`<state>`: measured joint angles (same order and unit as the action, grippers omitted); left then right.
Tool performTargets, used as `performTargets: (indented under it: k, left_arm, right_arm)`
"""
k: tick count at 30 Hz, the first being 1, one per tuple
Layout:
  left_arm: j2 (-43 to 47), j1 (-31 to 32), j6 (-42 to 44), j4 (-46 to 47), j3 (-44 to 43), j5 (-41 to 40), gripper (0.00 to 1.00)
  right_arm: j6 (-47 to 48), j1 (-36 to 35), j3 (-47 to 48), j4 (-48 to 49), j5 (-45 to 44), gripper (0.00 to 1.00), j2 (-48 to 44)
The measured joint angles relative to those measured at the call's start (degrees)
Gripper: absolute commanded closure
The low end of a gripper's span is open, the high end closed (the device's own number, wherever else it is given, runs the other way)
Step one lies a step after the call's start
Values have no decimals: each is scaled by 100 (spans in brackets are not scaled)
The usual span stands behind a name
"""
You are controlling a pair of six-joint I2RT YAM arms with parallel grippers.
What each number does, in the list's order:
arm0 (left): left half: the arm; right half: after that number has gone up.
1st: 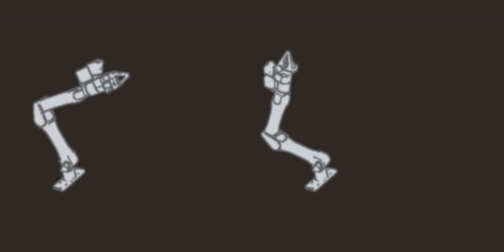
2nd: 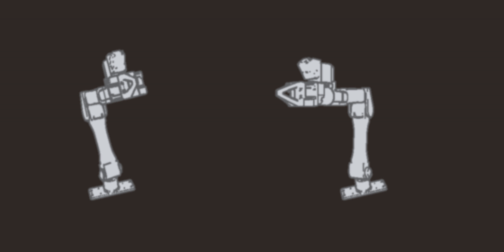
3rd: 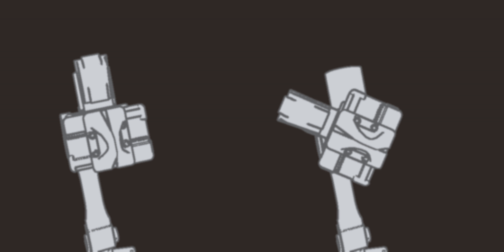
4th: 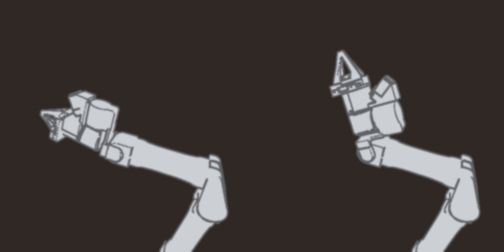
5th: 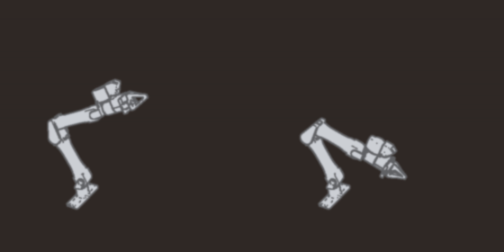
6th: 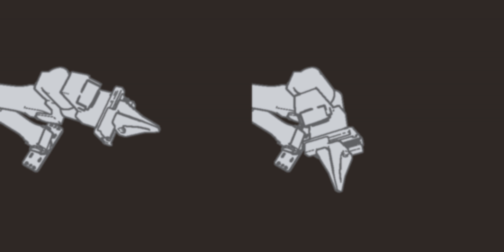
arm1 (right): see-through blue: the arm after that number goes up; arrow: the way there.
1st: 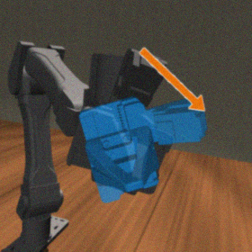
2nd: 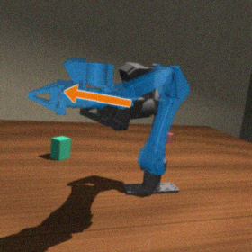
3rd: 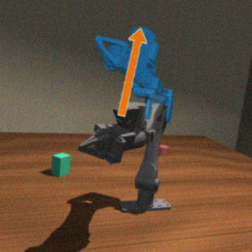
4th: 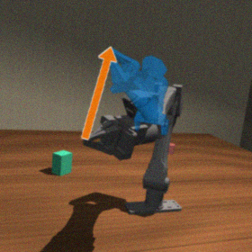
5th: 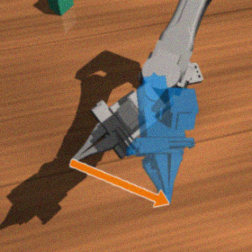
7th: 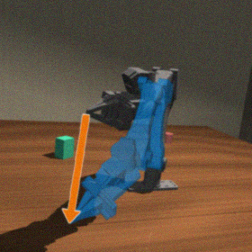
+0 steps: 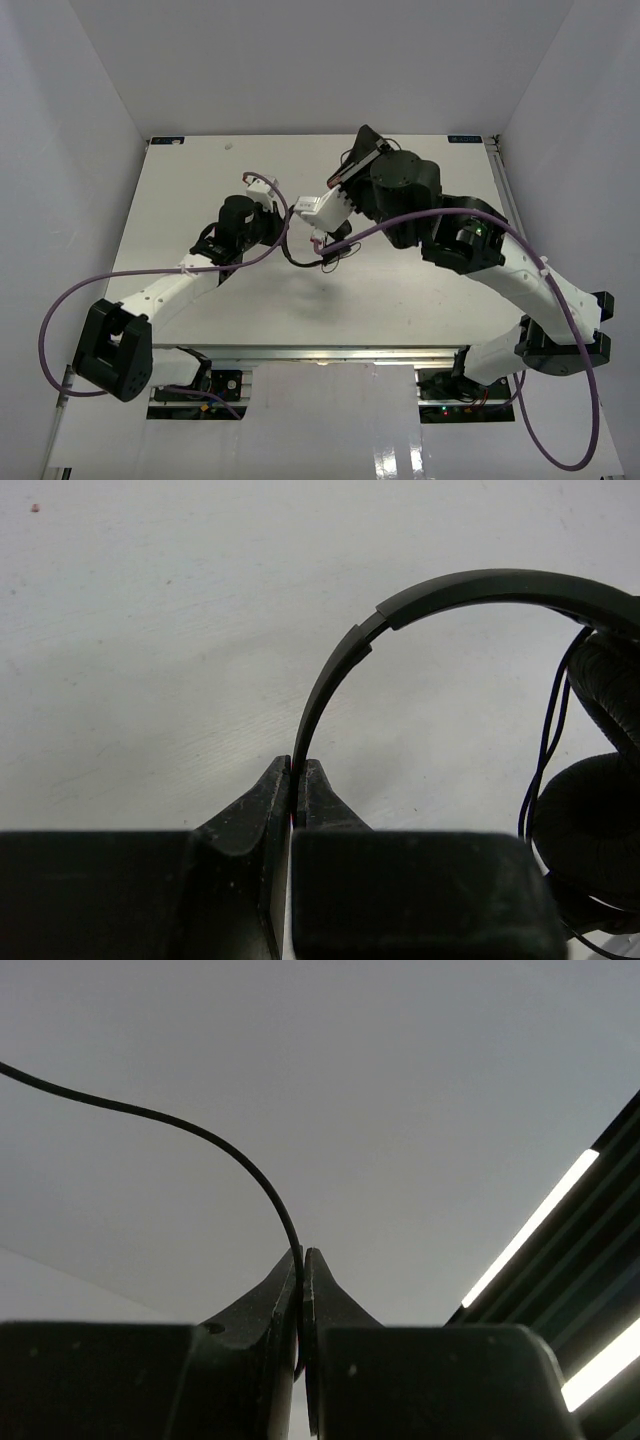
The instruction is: Wrap the headphones
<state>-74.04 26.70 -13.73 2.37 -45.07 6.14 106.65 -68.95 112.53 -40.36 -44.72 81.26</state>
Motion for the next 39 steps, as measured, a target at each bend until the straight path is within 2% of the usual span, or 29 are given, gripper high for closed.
performTargets:
  k: [6, 13, 24, 31, 39]
  left_arm:
    - [182, 75, 239, 23, 135, 736, 100]
    - [641, 99, 542, -174, 287, 1270, 100]
    - [683, 210, 621, -342, 434, 1717, 100]
    - [1121, 218, 466, -430, 434, 1902, 100]
    - [1845, 218, 205, -515, 434, 2067, 100]
  right_arm:
    - [-914, 1007, 23, 11, 706, 92, 124]
    - [-2197, 1885, 577, 12, 1391, 92, 862]
    - [-3411, 2398, 1069, 26, 1748, 92, 1386]
    - [-4478, 2850, 803, 45, 1839, 92, 1356]
    - [-5487, 3714, 148, -160, 2521, 92, 1082]
